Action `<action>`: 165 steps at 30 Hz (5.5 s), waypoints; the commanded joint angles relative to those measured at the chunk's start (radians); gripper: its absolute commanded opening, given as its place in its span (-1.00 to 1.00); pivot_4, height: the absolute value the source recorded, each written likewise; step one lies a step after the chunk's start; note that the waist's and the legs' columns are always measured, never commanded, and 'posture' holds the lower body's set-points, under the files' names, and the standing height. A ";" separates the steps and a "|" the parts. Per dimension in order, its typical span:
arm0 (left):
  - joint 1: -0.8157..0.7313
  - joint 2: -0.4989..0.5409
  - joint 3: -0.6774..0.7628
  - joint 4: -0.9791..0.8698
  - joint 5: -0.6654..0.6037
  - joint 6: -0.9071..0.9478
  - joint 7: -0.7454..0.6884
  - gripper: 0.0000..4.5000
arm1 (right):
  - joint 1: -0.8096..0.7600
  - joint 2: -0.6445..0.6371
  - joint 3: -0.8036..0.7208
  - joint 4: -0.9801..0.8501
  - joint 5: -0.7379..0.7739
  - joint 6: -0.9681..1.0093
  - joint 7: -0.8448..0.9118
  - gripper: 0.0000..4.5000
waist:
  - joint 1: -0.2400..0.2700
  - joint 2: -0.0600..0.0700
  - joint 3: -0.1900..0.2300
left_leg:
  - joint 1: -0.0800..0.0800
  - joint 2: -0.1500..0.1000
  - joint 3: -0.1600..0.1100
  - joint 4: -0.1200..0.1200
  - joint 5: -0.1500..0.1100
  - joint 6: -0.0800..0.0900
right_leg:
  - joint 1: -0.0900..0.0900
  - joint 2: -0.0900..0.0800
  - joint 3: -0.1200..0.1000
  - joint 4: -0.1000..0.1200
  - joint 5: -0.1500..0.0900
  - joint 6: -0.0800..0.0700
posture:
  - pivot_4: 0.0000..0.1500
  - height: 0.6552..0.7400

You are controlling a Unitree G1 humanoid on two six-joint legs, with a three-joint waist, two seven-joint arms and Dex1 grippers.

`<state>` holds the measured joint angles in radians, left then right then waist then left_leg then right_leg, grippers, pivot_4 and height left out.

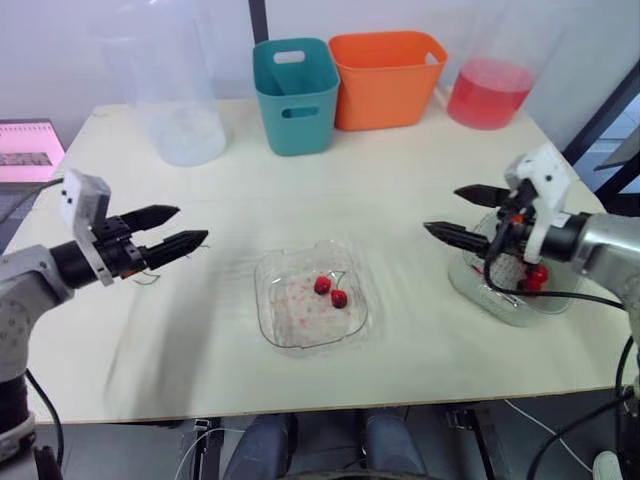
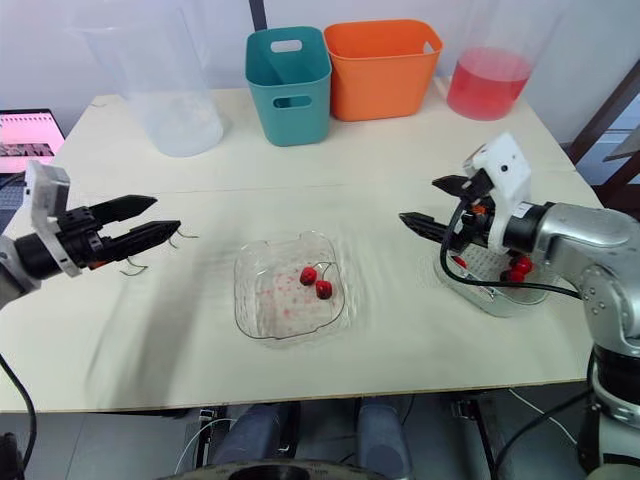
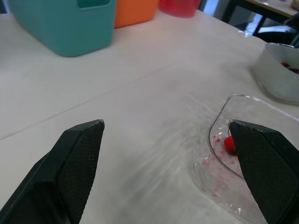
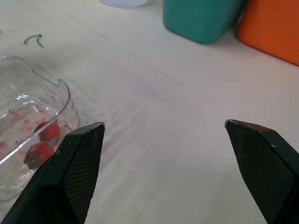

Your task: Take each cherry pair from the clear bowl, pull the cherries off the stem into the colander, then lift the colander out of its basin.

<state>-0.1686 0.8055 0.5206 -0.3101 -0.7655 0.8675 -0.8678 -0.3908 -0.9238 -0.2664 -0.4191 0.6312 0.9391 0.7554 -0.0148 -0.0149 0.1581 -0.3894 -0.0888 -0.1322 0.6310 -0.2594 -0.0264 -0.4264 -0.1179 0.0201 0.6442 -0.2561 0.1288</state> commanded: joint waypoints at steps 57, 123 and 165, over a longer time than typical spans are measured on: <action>0.090 0.153 -0.274 -0.332 -0.003 -0.138 -0.057 1.00 | -0.734 0.349 1.298 0.182 -0.706 0.021 0.278 0.88 | -0.003 0.001 0.001 | -0.002 0.000 0.000 -0.002 0.003 -0.005 | 0.001 0.000 -0.001 -0.010 0.002 -0.003 | 1.00 1.00; 0.032 0.127 -0.299 -0.250 0.028 -0.185 -0.057 1.00 | -0.638 0.370 1.117 0.124 -0.968 -0.195 0.488 -0.99 | -0.002 0.001 0.001 | -0.002 0.000 -0.001 -0.002 0.003 -0.006 | 0.001 0.001 -0.002 -0.010 0.002 -0.003 | 1.00 1.00; 0.036 0.171 -0.321 -0.325 0.012 -0.164 -0.067 1.00 | -0.547 0.349 1.132 0.177 -1.104 -0.479 0.725 -0.99 | -0.005 0.001 0.001 | -0.001 0.001 -0.001 -0.002 0.003 -0.006 | 0.002 0.003 -0.002 -0.010 0.002 -0.003 | 1.00 1.00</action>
<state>-0.1235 0.9773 0.1746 -0.6130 -0.7463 0.7124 -0.9381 -0.9503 -0.5899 0.8702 -0.2168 -0.4691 0.4721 1.4729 -0.0200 -0.0138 0.1588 -0.3906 -0.0881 -0.1334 0.6288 -0.2561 -0.0327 -0.4249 -0.1154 0.0184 0.6344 -0.2538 0.1261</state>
